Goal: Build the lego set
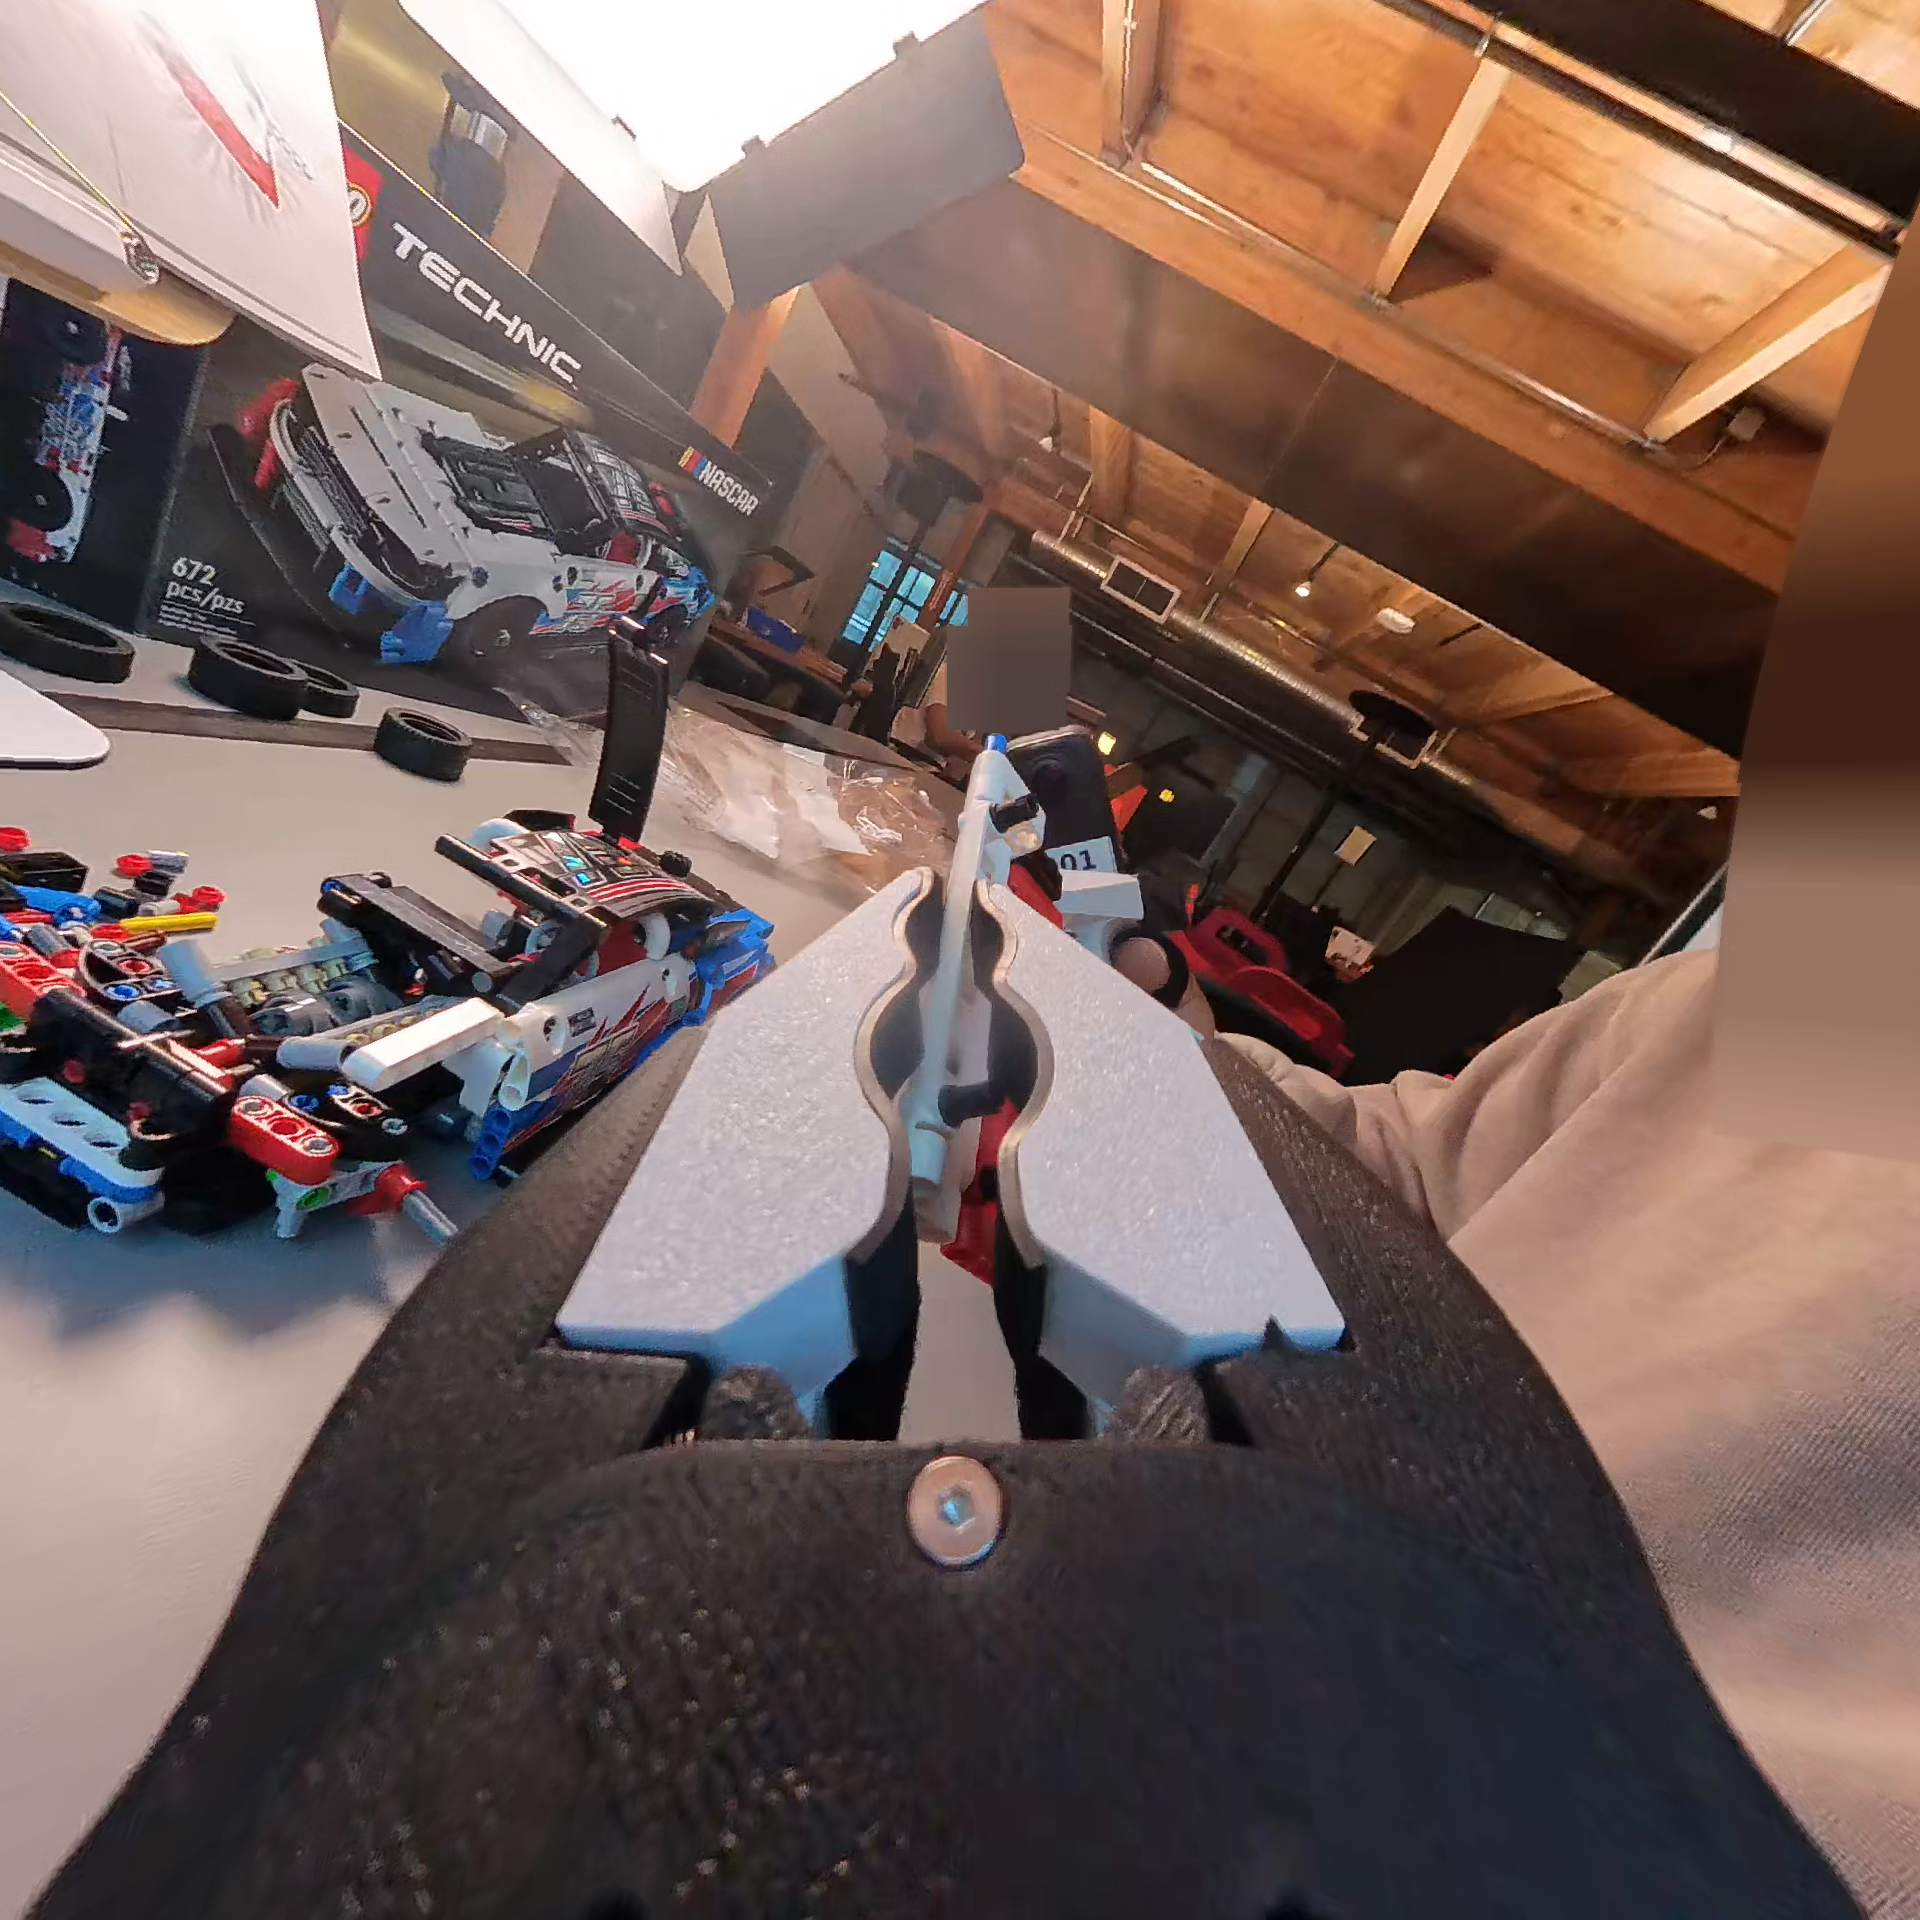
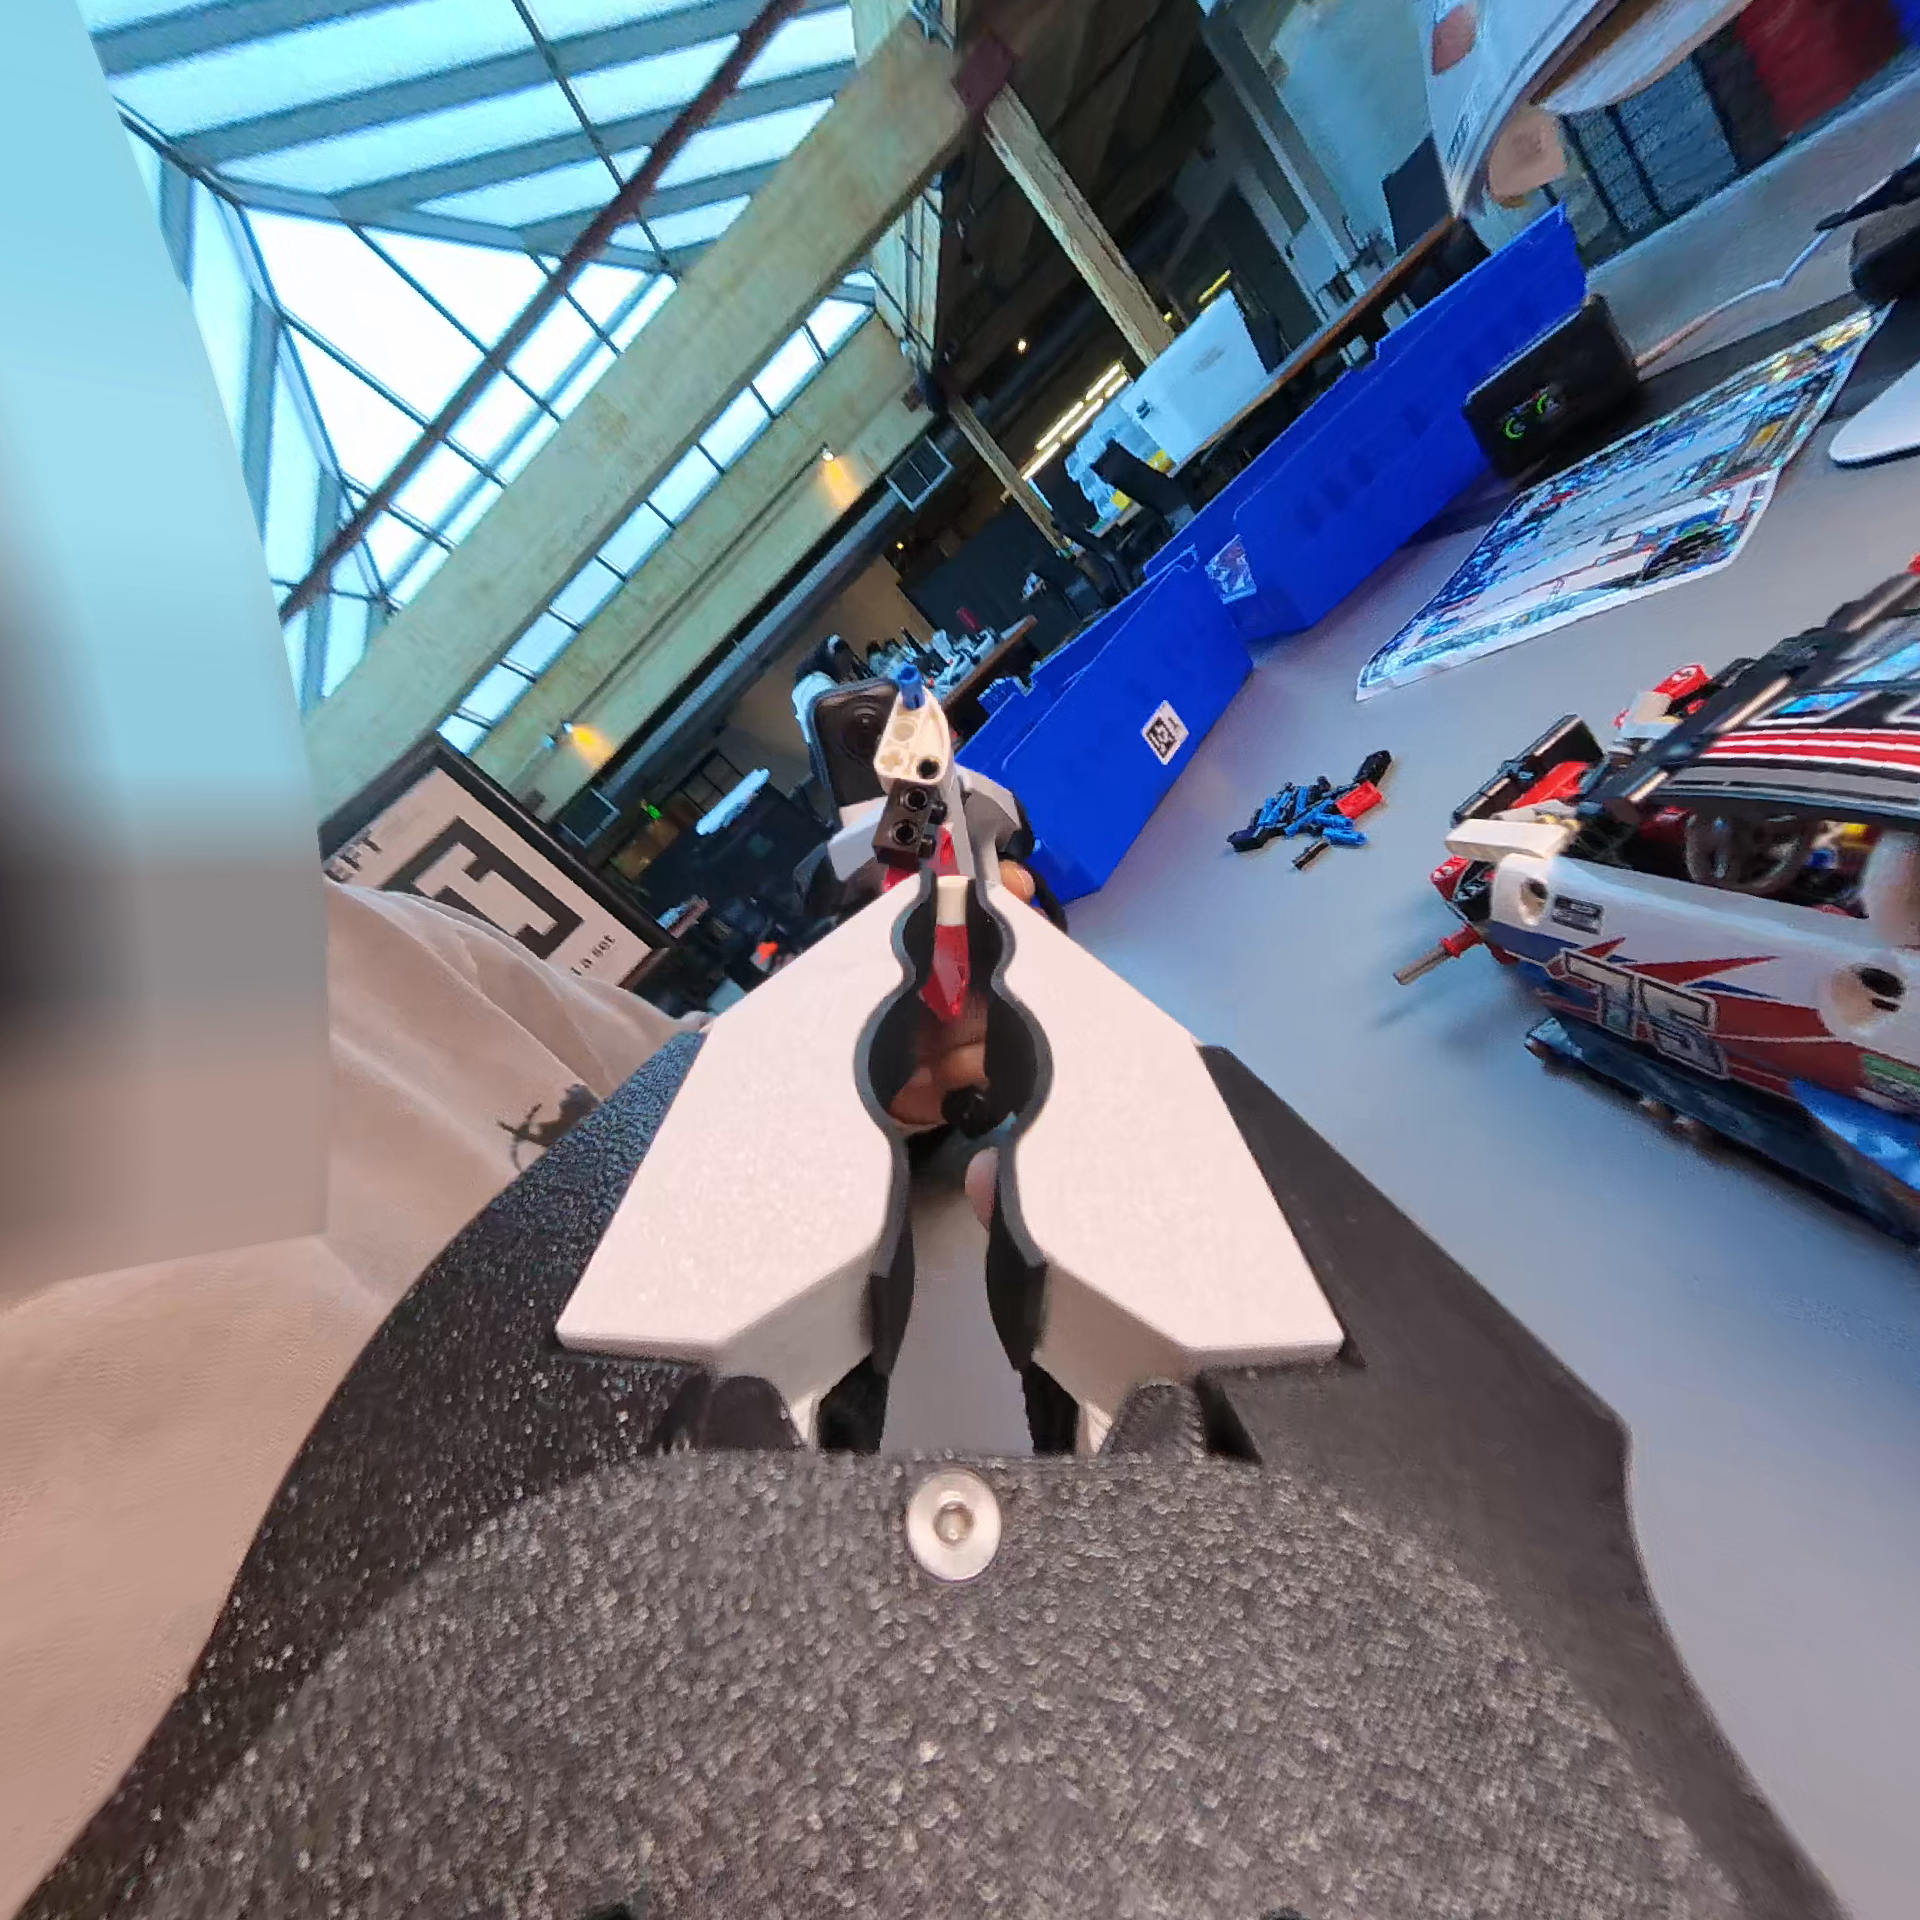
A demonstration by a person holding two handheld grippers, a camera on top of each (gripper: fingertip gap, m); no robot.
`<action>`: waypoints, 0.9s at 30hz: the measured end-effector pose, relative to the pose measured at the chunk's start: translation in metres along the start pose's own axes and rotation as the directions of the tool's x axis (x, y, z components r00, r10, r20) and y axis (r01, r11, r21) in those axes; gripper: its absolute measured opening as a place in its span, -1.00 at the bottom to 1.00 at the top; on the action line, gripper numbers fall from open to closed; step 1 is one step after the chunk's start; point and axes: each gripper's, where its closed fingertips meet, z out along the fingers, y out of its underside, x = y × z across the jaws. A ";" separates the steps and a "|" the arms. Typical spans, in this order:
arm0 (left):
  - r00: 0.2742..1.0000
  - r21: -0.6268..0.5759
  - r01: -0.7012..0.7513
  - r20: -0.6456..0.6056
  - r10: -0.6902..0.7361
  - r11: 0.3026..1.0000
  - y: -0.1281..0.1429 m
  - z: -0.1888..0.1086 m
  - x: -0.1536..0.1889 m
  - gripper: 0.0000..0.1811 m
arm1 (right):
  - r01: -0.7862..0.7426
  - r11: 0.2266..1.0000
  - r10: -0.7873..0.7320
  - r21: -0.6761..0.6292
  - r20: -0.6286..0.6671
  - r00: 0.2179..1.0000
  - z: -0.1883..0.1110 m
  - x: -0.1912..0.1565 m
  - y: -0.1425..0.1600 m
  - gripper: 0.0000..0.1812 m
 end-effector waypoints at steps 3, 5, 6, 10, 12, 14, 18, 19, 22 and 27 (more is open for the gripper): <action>0.999 -0.026 -0.029 0.022 0.030 0.999 0.004 0.001 -0.001 -0.98 | 0.062 0.997 -0.064 -0.053 -0.032 0.997 0.001 0.002 0.005 -0.98; 0.997 -0.048 -0.064 0.045 0.067 0.997 0.005 0.000 -0.004 -0.98 | 0.109 0.990 -0.114 -0.084 -0.052 0.992 0.001 0.003 0.007 -0.98; 0.994 -0.058 -0.087 0.054 0.091 0.994 0.005 0.000 -0.005 -0.98 | 0.122 0.989 -0.128 -0.088 -0.063 0.990 0.000 0.004 0.007 -0.98; 0.974 -0.139 -0.189 0.101 0.204 0.972 0.010 -0.001 -0.011 -0.98 | 0.180 0.975 -0.194 -0.129 -0.110 0.975 -0.005 0.011 0.007 -0.97; 0.966 -0.174 -0.211 0.111 0.233 0.962 0.015 0.000 -0.013 -0.98 | 0.207 0.962 -0.232 -0.179 -0.132 0.964 -0.005 0.015 0.014 -0.97; 0.964 -0.194 -0.213 0.115 0.238 0.957 0.020 0.001 -0.014 -0.98 | 0.212 0.955 -0.247 -0.205 -0.162 0.955 -0.005 0.021 0.017 -0.97; 0.961 -0.216 -0.210 0.132 0.241 0.954 0.024 0.001 -0.017 -0.97 | 0.243 0.937 -0.296 -0.252 -0.200 0.934 -0.007 0.027 0.021 -0.98; 0.962 -0.218 -0.206 0.135 0.238 0.954 0.025 0.001 -0.018 -0.97 | 0.250 0.935 -0.306 -0.253 -0.213 0.928 -0.007 0.029 0.021 -0.98; 0.965 -0.220 -0.193 0.132 0.226 0.956 0.026 0.002 -0.018 -0.98 | 0.254 0.933 -0.316 -0.256 -0.241 0.918 -0.009 0.034 0.020 -0.98; 0.956 -0.237 -0.209 0.154 0.249 0.949 0.028 0.001 -0.022 -0.98 | 0.253 0.931 -0.315 -0.264 -0.226 0.922 -0.009 0.032 0.022 -0.98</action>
